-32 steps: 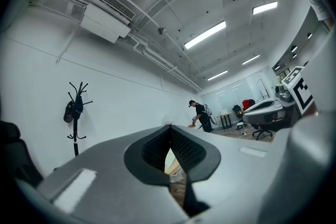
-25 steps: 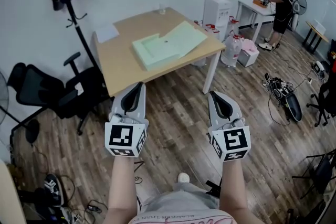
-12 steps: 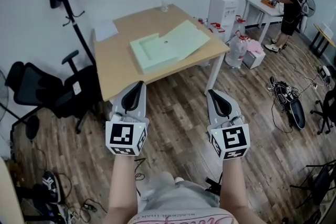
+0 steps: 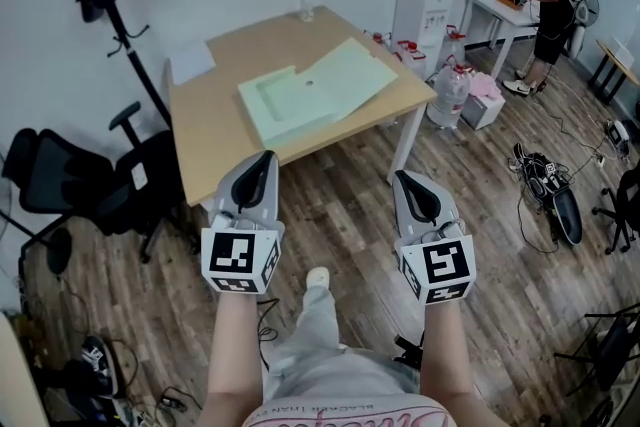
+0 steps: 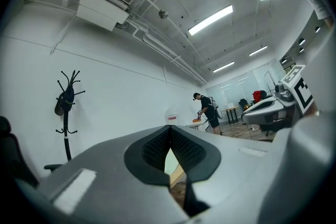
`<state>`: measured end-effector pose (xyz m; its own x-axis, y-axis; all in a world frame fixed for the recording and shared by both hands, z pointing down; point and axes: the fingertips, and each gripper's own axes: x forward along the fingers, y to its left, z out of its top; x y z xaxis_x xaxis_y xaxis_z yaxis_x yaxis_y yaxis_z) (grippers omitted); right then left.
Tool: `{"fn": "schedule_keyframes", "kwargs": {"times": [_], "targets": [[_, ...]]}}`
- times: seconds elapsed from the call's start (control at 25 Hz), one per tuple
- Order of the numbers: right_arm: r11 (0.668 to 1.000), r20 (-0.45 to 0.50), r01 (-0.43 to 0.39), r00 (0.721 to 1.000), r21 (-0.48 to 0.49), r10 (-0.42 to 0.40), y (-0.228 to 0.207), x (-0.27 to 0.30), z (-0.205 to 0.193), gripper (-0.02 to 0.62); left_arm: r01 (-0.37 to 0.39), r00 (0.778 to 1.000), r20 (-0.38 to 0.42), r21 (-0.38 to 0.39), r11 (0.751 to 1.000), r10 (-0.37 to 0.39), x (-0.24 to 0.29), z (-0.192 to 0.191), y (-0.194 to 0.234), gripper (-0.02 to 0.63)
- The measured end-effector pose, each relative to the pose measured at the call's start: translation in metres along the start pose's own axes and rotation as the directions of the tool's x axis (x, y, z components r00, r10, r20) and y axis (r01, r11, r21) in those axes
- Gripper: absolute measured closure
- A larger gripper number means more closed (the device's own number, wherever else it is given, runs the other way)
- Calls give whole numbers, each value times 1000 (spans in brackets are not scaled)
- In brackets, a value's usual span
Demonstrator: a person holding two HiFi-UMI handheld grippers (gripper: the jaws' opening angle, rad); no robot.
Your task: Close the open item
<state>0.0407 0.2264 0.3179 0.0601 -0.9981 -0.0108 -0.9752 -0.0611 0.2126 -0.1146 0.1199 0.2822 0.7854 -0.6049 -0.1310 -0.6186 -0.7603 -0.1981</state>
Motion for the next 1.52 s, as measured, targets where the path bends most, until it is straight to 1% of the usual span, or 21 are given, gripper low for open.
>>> {"fn": "schedule_keyframes", "kwargs": {"times": [0.4,0.68,0.88,1.08,1.52], "targets": [[1000,4,29,1000,-3,-29,-29,49,-1,594,10,1000,17,-17,1000,-10,60,-9,26,591],[999,-18,31,999,8,-31,-41,102,-8,594,29,1000,8,-27,999,-29,112,-23,53,591],[999,-29,42,999,-5,-42,-53,140,-12,594,32,999,5,-48,998,-32,151,-35,72,592],[998,-54,69,996,-4,-69,-71,178,-19,594,58,998,-6,-62,996,-59,191,-51,89,592],[992,-83,122,989,-43,-125,-99,262,-19,594,118,993,-6,-92,989,-119,278,-76,128,593]]}}
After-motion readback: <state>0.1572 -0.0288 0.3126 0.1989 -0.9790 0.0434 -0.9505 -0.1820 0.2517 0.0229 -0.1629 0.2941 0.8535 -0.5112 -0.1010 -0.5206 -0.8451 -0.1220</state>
